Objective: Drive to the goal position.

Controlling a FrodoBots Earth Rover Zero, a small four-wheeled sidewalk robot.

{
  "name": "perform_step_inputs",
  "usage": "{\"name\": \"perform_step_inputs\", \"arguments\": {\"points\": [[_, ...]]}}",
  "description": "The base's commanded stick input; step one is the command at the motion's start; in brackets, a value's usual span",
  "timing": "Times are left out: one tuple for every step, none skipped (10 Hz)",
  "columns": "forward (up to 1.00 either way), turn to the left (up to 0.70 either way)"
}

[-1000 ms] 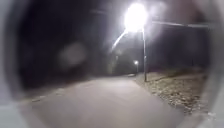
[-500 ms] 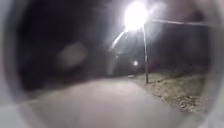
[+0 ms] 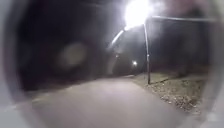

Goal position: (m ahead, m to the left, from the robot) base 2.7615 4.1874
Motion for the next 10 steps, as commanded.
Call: {"name": "perform_step_inputs", "arguments": {"points": [[0.85,0.00],[0.85,0.00],[0.85,0.00],[0.85,0.00],[0.85,0.00],[0.85,0.00],[0.85,0.00],[0.85,0.00],[0.85,0.00],[0.85,0.00]]}}
